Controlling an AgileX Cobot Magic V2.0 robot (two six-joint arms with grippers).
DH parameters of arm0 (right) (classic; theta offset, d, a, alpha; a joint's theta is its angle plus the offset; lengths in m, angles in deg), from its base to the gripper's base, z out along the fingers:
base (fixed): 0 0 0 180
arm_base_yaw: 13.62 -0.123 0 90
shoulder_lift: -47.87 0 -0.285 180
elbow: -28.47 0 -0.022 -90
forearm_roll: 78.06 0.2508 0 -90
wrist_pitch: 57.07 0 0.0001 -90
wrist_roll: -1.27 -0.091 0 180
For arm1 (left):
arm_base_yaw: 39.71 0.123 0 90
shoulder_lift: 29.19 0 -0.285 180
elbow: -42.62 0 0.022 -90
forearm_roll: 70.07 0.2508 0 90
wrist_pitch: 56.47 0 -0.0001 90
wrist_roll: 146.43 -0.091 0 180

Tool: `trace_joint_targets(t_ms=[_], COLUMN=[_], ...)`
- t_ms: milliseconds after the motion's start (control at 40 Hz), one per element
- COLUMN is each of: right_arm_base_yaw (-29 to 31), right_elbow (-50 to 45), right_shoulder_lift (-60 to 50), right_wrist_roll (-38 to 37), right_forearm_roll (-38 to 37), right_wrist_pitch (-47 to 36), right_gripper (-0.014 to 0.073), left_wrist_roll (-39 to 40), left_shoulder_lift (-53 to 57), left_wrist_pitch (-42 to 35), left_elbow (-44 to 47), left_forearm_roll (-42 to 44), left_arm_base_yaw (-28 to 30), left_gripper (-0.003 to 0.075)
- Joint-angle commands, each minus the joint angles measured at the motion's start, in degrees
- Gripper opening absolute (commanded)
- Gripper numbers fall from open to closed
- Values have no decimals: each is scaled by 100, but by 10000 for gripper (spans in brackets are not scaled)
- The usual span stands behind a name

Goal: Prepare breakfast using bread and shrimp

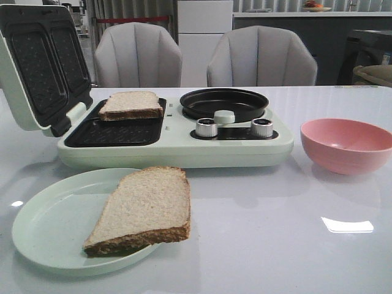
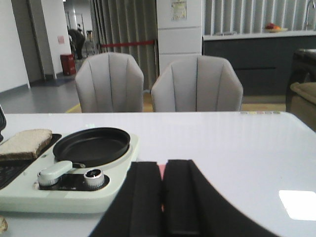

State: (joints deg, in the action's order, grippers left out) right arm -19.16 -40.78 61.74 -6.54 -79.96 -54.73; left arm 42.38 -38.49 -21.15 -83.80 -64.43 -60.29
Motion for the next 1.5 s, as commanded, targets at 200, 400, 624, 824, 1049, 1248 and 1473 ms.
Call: trace_joint_targets(t_ms=[200, 400, 624, 824, 1049, 1248, 1473], right_arm_base_yaw=[20, 20, 16, -156, -787, -1510, -2019], right_elbow=[533, 538, 922, 1456, 2584, 3411, 4056], right_shoulder_lift=[754, 754, 890, 1624, 3238, 4766, 6279], right_wrist_roll=[31, 31, 31, 31, 35, 35, 37], right_forearm_roll=[-24, 190, 157, 157, 190, 656, 1288], right_wrist_pitch=[-121, -121, 313, 814, 2015, 2384, 2369], right_gripper=[138, 155, 436, 477, 474, 474, 474], left_wrist_roll=[50, 50, 50, 50, 50, 50, 50], left_shoulder_lift=[-73, -73, -73, -73, -73, -73, -73], left_wrist_pitch=[-495, -495, -495, -495, -495, -495, -495], left_elbow=[-137, -137, -137, -137, -137, -137, -137], left_forearm_roll=[2, 2, 2, 2, 2, 2, -9], left_arm_base_yaw=[-38, -38, -38, -38, -38, -38, -38], left_gripper=[365, 365, 365, 365, 365, 365, 365])
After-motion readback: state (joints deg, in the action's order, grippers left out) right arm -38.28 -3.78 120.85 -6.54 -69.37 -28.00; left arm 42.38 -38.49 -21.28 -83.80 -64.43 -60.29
